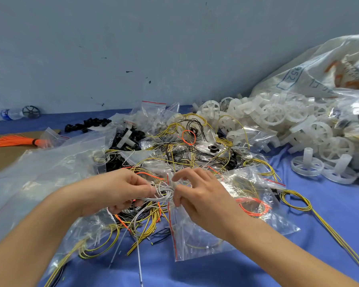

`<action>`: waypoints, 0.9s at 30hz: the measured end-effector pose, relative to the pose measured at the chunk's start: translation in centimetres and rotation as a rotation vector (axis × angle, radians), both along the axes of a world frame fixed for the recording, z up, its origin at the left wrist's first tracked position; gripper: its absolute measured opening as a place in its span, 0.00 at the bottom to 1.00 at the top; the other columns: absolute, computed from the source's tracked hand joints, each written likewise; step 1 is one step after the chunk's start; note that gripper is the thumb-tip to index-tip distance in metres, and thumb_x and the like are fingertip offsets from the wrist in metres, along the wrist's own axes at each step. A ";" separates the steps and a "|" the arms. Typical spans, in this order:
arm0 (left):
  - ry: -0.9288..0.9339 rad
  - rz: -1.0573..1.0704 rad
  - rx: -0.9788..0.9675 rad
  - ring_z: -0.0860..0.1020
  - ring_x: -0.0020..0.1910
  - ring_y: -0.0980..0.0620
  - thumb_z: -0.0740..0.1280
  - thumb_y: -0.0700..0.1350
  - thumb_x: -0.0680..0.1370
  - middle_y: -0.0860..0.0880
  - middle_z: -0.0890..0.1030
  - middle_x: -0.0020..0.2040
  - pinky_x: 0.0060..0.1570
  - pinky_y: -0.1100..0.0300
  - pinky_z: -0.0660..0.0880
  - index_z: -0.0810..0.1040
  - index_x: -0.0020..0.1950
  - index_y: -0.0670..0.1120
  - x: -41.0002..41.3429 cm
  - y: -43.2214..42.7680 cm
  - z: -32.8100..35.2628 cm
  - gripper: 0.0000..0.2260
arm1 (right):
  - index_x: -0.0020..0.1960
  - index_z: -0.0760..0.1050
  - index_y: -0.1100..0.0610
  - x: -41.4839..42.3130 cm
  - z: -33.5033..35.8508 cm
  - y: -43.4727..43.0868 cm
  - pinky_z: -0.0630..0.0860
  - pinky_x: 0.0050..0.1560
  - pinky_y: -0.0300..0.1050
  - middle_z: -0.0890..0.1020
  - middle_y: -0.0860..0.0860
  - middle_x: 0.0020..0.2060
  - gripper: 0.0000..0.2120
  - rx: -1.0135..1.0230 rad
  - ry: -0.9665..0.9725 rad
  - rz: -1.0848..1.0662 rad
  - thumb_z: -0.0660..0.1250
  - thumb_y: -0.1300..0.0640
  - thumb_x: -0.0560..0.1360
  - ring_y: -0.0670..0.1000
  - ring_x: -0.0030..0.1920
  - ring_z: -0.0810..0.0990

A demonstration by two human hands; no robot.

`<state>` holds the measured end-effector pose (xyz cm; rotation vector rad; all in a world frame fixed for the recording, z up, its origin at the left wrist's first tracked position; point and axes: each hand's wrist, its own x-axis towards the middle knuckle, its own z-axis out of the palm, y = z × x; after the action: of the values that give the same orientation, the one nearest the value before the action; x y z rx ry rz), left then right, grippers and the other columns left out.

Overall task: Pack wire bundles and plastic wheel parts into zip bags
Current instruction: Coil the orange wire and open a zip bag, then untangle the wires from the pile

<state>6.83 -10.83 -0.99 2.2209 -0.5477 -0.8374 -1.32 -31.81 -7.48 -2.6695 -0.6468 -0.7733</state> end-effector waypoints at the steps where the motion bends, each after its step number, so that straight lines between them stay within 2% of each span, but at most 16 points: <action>1: -0.018 -0.005 -0.009 0.62 0.20 0.56 0.67 0.54 0.78 0.52 0.72 0.27 0.20 0.66 0.60 0.81 0.38 0.47 -0.2 -0.2 0.1 0.14 | 0.43 0.75 0.49 -0.1 0.0 0.0 0.73 0.51 0.52 0.77 0.49 0.56 0.08 0.031 -0.010 -0.001 0.59 0.59 0.74 0.53 0.53 0.76; 3: -0.060 0.004 -0.026 0.63 0.19 0.58 0.66 0.52 0.80 0.53 0.72 0.23 0.19 0.66 0.61 0.82 0.33 0.53 -0.4 -0.7 0.5 0.16 | 0.43 0.75 0.51 -0.2 0.2 -0.1 0.73 0.50 0.52 0.76 0.49 0.55 0.09 0.092 -0.036 -0.001 0.58 0.61 0.74 0.53 0.51 0.76; 5: -0.101 0.016 -0.025 0.64 0.18 0.58 0.66 0.51 0.80 0.53 0.72 0.22 0.19 0.66 0.62 0.81 0.31 0.55 -0.7 -1.0 0.7 0.17 | 0.42 0.75 0.52 -0.3 0.6 0.0 0.73 0.48 0.51 0.76 0.50 0.54 0.08 0.151 -0.068 -0.013 0.60 0.62 0.74 0.52 0.49 0.76; 7: -0.073 0.007 -0.048 0.65 0.19 0.58 0.66 0.52 0.79 0.53 0.73 0.24 0.19 0.66 0.63 0.82 0.34 0.54 -1.2 -1.7 0.5 0.14 | 0.42 0.76 0.53 -0.3 1.0 0.1 0.73 0.48 0.49 0.77 0.50 0.53 0.07 0.198 -0.093 -0.030 0.61 0.62 0.74 0.51 0.48 0.76; 10: -0.063 -0.064 -0.043 0.65 0.18 0.57 0.65 0.51 0.80 0.53 0.71 0.21 0.20 0.66 0.64 0.79 0.33 0.51 -2.6 -3.4 -0.4 0.15 | 0.42 0.77 0.54 -0.5 1.3 0.4 0.73 0.48 0.49 0.78 0.50 0.52 0.07 0.221 -0.103 -0.027 0.61 0.62 0.73 0.51 0.48 0.76; 14: -0.065 -0.025 -0.165 0.65 0.18 0.55 0.61 0.43 0.80 0.50 0.69 0.20 0.21 0.66 0.64 0.74 0.36 0.44 -3.5 -5.4 -1.5 0.13 | 0.43 0.76 0.56 -0.8 1.5 0.5 0.73 0.48 0.51 0.78 0.51 0.52 0.08 0.219 -0.106 -0.027 0.58 0.61 0.75 0.54 0.48 0.76; 16: 0.022 0.063 -0.262 0.63 0.19 0.55 0.63 0.48 0.81 0.49 0.68 0.21 0.20 0.67 0.63 0.74 0.34 0.46 -3.4 -5.6 -1.3 0.16 | 0.44 0.76 0.56 -0.9 1.7 0.3 0.73 0.49 0.52 0.77 0.51 0.52 0.08 0.234 -0.110 -0.050 0.58 0.60 0.76 0.54 0.49 0.77; 18: 0.123 0.105 -0.301 0.62 0.19 0.57 0.65 0.56 0.77 0.50 0.68 0.22 0.18 0.68 0.61 0.74 0.32 0.47 -3.5 -5.4 -0.8 0.17 | 0.44 0.76 0.56 -1.0 1.9 0.2 0.73 0.49 0.53 0.77 0.52 0.52 0.08 0.256 -0.113 -0.062 0.58 0.60 0.76 0.54 0.49 0.77; 21: 0.163 -0.002 -0.141 0.61 0.17 0.57 0.65 0.54 0.79 0.51 0.67 0.21 0.18 0.69 0.59 0.72 0.30 0.48 -3.7 -4.8 -0.1 0.19 | 0.44 0.76 0.56 -1.0 2.1 -0.1 0.72 0.49 0.53 0.77 0.52 0.51 0.09 0.299 -0.091 -0.067 0.58 0.61 0.75 0.55 0.48 0.77; 25: -0.046 -0.206 0.126 0.65 0.17 0.56 0.65 0.54 0.79 0.53 0.71 0.23 0.18 0.66 0.63 0.76 0.32 0.50 -4.1 -4.0 1.5 0.17 | 0.44 0.78 0.58 -0.8 2.3 -0.1 0.72 0.48 0.53 0.77 0.53 0.49 0.08 0.368 0.018 0.022 0.62 0.66 0.73 0.55 0.47 0.77; 27: -0.145 -0.257 0.132 0.66 0.17 0.56 0.64 0.50 0.80 0.52 0.70 0.22 0.19 0.65 0.64 0.75 0.31 0.48 -4.7 -4.3 1.7 0.17 | 0.44 0.78 0.59 -0.7 2.3 0.1 0.73 0.48 0.54 0.77 0.54 0.49 0.08 0.387 0.040 0.041 0.63 0.68 0.72 0.55 0.47 0.77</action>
<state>2.18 -15.15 0.68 2.3776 -0.8852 -0.8670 -2.01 -31.72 -5.17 -2.3070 -0.4826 -0.7463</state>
